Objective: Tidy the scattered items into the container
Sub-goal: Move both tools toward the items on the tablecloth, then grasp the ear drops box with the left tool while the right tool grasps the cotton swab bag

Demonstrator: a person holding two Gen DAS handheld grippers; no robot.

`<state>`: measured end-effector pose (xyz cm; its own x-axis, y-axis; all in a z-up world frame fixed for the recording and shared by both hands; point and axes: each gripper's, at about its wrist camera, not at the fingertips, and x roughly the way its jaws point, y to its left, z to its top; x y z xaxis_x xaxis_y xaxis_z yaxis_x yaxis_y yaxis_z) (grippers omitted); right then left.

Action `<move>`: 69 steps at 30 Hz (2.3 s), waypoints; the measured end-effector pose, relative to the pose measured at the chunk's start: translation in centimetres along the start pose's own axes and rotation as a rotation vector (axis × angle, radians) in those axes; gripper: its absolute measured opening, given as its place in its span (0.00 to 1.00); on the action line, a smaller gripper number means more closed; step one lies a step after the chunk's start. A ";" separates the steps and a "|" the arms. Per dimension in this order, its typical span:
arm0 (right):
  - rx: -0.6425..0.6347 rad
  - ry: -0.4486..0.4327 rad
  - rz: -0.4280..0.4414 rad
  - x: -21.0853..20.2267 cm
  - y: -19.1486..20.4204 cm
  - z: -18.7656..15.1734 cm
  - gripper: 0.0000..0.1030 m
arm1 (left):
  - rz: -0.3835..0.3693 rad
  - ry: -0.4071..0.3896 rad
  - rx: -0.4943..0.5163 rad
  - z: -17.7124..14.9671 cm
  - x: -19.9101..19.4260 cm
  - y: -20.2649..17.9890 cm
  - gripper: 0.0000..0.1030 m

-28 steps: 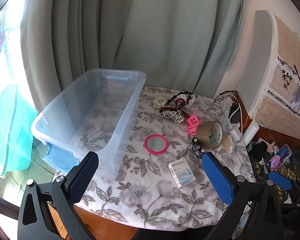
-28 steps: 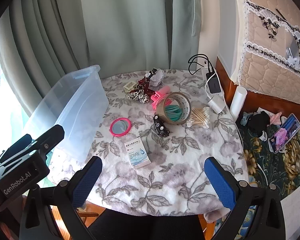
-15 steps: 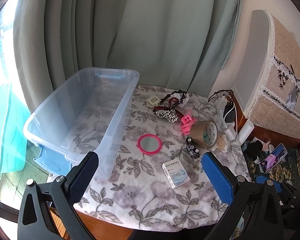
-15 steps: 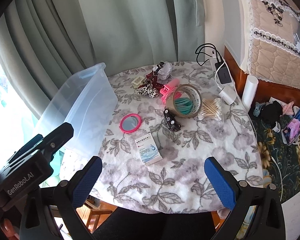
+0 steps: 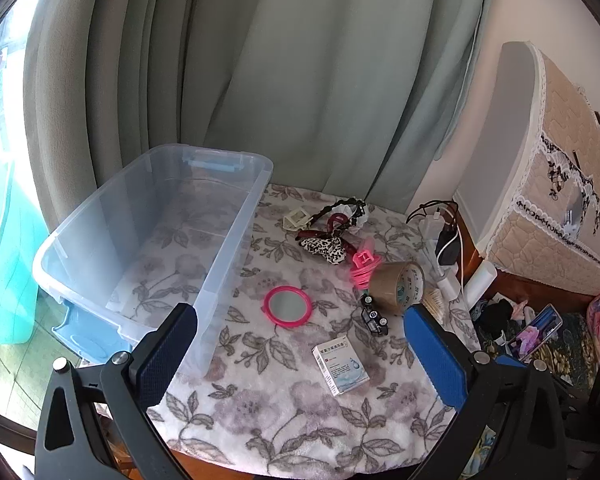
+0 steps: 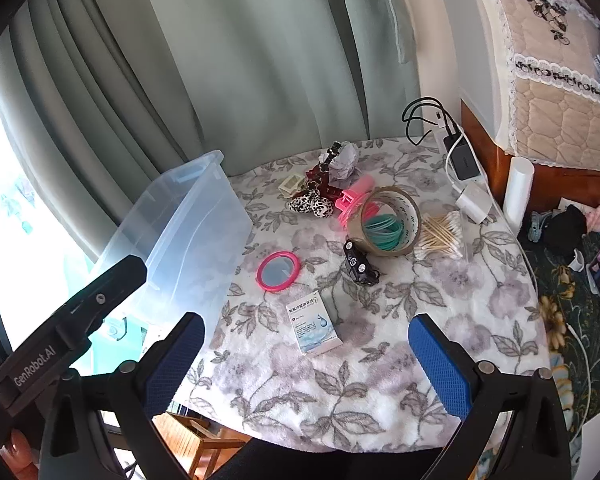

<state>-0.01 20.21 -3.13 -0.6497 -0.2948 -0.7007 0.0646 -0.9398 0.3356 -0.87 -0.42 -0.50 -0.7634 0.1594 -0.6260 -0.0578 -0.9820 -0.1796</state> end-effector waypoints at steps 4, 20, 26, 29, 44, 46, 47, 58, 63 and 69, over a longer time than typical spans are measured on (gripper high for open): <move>0.002 -0.056 -0.016 0.0 -0.5 0.0 1.00 | 0.003 -0.031 0.026 0.3 0.1 -0.4 1.00; -0.049 -0.146 -0.039 -1.0 0.9 1.6 1.00 | -0.110 -0.038 -0.012 1.4 0.2 1.8 1.00; -0.073 -0.199 -0.048 -1.7 1.5 1.8 1.00 | -0.112 -0.038 -0.025 1.5 0.3 2.6 1.00; -0.087 -0.193 -0.066 -1.5 1.7 1.8 1.00 | -0.085 -0.043 -0.022 1.5 0.5 2.5 1.00; -0.131 -0.179 -0.040 -0.3 0.4 1.4 1.00 | -0.034 -0.016 0.034 1.7 2.1 0.1 1.00; -0.133 -0.207 -0.044 -0.4 0.1 1.2 1.00 | -0.039 -0.016 0.035 1.7 2.3 -0.2 1.00; -0.127 -0.215 -0.049 -0.4 -0.3 1.3 1.00 | -0.042 -0.015 0.034 1.6 2.4 -0.4 1.00; 0.025 -0.141 -0.082 1.2 -8.0 1.3 1.00 | -0.037 0.120 0.139 -0.8 6.5 -5.6 1.00; 0.064 -0.078 -0.124 2.7 -11.2 0.5 1.00 | 0.015 0.229 0.148 -3.2 10.0 -7.0 1.00; 0.093 -0.034 -0.136 5.2 -13.7 -0.2 1.00 | 0.141 0.303 0.109 -5.2 13.8 -6.4 1.00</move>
<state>-4.10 31.51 -11.50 -0.6732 -0.1588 -0.7222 -0.0946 -0.9501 0.2971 -7.70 8.58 -11.97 -0.5437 0.0281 -0.8388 -0.0466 -0.9989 -0.0033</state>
